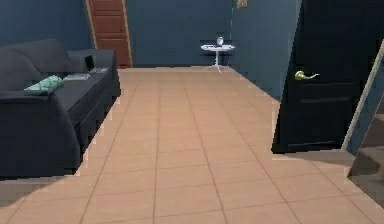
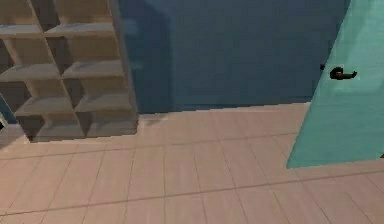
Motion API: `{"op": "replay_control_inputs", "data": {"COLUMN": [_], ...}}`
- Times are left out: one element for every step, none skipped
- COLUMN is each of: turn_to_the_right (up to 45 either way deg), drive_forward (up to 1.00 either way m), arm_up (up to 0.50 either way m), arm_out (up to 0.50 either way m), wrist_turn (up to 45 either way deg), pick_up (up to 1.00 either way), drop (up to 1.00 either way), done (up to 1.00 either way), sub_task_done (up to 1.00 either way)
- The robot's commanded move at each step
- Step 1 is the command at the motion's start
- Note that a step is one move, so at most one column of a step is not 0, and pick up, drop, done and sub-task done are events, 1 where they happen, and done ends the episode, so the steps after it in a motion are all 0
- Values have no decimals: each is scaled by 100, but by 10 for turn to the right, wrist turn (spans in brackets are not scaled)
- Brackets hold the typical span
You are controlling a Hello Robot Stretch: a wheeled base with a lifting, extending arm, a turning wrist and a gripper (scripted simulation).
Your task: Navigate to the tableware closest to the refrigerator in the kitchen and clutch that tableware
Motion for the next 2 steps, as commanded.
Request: {"op": "replay_control_inputs", "data": {"turn_to_the_right": [60, 0], "drive_forward": [0, 100], "arm_up": [0, 0], "arm_out": [0, 0], "wrist_turn": [0, 0], "pick_up": [0, 0], "drop": [0, 0], "done": [0, 0], "sub_task_done": [0, 0]}}
